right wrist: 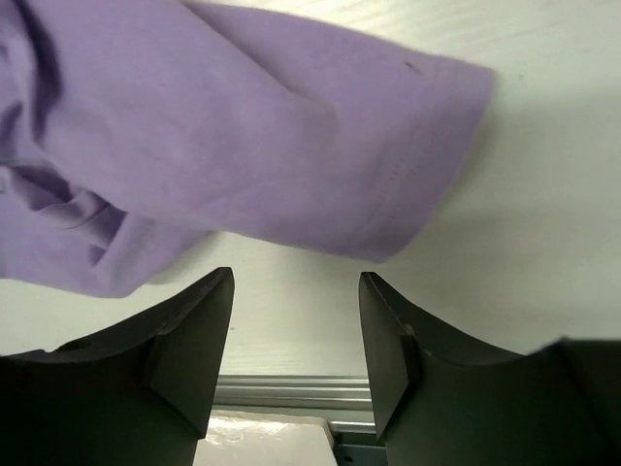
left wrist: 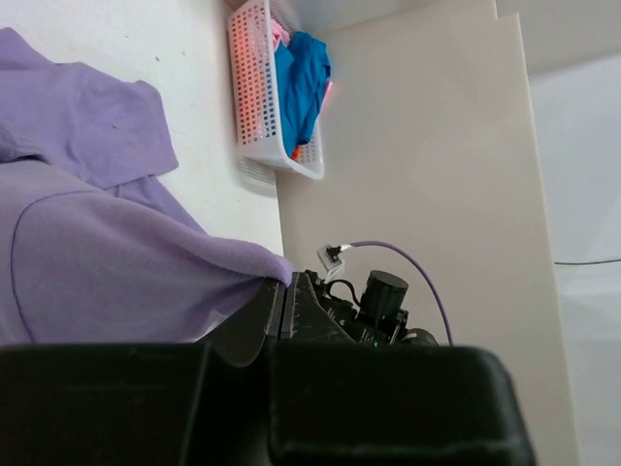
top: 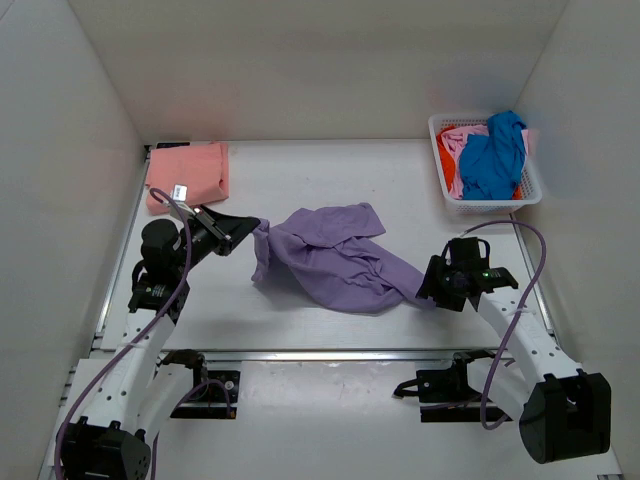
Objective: Fold and stack the t-shirts
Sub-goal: Flatten out the tshirt
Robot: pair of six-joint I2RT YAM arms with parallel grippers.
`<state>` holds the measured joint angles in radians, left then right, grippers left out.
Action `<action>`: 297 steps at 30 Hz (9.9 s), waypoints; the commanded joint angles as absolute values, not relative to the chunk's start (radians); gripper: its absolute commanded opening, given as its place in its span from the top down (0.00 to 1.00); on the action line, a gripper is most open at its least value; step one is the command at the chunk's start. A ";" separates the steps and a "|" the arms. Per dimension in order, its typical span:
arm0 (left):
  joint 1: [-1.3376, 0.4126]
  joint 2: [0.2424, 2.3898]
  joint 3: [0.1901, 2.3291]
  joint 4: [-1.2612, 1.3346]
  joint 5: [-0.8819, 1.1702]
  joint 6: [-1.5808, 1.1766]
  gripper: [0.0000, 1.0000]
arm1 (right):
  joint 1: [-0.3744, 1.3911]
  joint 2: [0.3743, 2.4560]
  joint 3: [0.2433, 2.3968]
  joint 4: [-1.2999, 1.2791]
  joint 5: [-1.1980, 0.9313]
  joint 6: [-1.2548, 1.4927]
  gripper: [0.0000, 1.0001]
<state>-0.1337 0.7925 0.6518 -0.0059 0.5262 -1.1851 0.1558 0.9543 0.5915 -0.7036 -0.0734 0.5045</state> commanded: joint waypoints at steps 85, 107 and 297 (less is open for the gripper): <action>-0.031 0.828 0.877 -0.357 0.169 -0.701 1.00 | 1.032 1.694 0.890 -0.610 0.009 0.744 1.00; -0.124 1.043 1.876 -0.512 -0.055 -0.448 1.00 | 0.145 1.151 1.956 -0.996 -0.435 0.275 1.00; -0.078 0.647 0.745 -0.761 0.132 -0.566 1.00 | -0.230 1.335 0.785 -0.847 -0.431 0.189 1.00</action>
<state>-0.0605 0.6640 0.6621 -0.7303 0.1696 -0.5793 -0.2249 1.3376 0.7631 -0.8230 -0.4068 0.1913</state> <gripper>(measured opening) 0.014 0.010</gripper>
